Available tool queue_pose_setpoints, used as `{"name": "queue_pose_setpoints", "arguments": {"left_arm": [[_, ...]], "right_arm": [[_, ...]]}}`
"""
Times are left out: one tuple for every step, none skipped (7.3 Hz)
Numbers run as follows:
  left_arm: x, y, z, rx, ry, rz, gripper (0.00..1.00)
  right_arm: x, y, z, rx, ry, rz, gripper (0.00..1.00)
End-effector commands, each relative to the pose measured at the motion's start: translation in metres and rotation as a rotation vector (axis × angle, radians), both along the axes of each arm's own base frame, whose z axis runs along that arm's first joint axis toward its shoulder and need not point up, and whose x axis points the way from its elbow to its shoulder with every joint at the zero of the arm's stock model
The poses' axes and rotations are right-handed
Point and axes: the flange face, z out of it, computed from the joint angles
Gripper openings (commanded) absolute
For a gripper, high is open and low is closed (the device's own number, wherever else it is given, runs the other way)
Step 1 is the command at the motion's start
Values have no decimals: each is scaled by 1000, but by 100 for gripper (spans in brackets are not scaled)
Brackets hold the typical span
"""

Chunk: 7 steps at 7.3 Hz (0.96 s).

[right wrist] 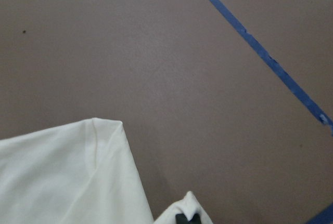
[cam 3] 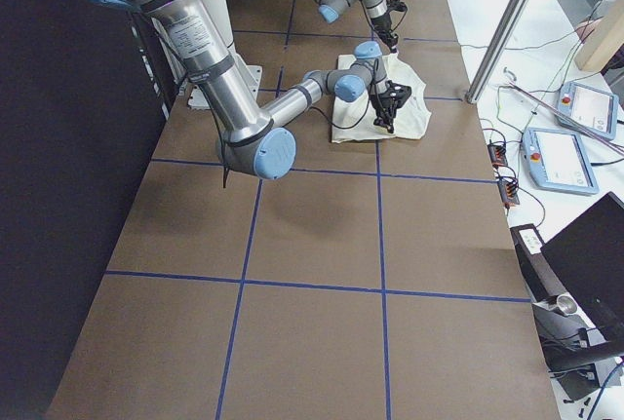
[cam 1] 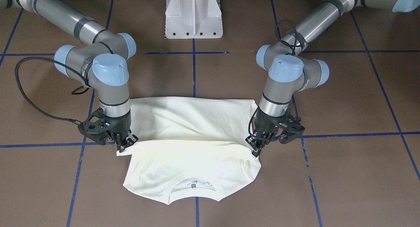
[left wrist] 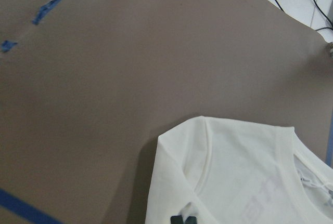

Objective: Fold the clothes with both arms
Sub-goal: 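Lift the hem with both grippers and fold it toward the collar, then lay the hem down near the collar and open both grippers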

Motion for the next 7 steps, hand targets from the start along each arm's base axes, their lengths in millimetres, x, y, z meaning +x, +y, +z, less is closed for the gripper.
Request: {"name": "queue_pose_setpoints", "arguments": {"left_arm": [[-3,-18,14,33,-24,0,0],[-5,-20,18,27,-34,-1,0],[-5,-20,21,27,-38,0,0],[-6,-19,26,24,-43,1,0],[-8,-20,25,27,-39,0,0],[-11,-22,24,30,-36,-5,0],[-13,-23,24,29,-35,-7,9]], "right_arm": [[-6,-33,-10,23,-36,10,0],[-9,-40,-6,18,-23,10,0],[-11,-46,-19,34,-25,4,0],[-14,-54,-24,33,-21,8,0],[-16,-59,-29,33,-20,11,0],[-18,-62,-25,27,-12,10,0],[-21,-64,-13,11,4,12,19]]}}
